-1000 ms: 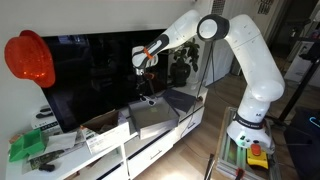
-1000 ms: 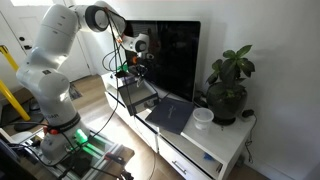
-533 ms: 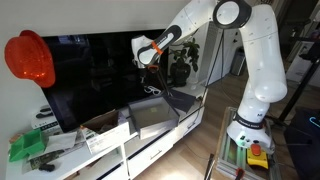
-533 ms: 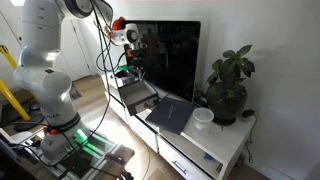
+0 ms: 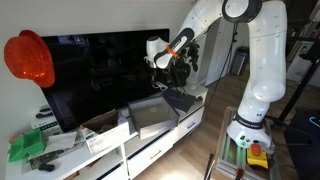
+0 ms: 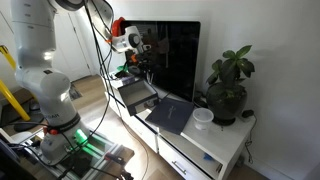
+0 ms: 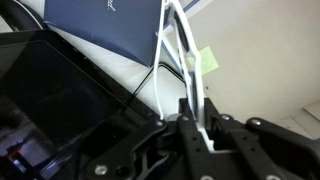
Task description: Remove the shoe box lid and put it to the tight side of the shoe box, remove the sunglasses from the shoe box and put them on the shoe box lid
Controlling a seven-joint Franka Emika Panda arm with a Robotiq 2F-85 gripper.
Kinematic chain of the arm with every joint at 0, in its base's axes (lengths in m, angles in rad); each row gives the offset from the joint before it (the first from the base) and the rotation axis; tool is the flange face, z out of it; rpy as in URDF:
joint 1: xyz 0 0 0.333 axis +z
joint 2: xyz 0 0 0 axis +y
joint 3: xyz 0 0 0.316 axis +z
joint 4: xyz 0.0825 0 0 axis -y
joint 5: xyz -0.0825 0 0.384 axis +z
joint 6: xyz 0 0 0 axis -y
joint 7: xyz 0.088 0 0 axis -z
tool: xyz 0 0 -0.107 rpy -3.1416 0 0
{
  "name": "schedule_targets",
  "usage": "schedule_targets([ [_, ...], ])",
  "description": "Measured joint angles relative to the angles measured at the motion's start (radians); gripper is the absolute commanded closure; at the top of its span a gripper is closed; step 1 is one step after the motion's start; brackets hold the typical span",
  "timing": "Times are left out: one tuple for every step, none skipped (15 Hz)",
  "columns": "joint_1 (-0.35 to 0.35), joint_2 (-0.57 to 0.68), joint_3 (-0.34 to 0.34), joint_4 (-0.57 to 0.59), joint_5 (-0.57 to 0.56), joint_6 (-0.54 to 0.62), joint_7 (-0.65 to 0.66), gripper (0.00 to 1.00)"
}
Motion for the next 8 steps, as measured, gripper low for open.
schedule_targets([
  [0.0, -0.002, 0.0, -0.002, 0.001, 0.002, 0.0, 0.84],
  [0.002, -0.003, 0.001, -0.002, 0.002, 0.002, 0.001, 0.84],
  [0.004, -0.003, 0.002, -0.002, 0.002, 0.002, 0.002, 0.84],
  [0.004, -0.004, 0.004, -0.002, 0.003, 0.002, 0.003, 0.96],
  [0.004, -0.004, 0.004, -0.002, 0.003, 0.002, 0.003, 0.96],
  [0.005, -0.002, 0.001, -0.002, -0.008, 0.002, 0.003, 0.96],
  [0.008, 0.005, -0.007, 0.0, -0.029, 0.002, 0.015, 0.96],
  [0.011, 0.019, -0.023, 0.006, -0.064, 0.006, 0.037, 0.96],
])
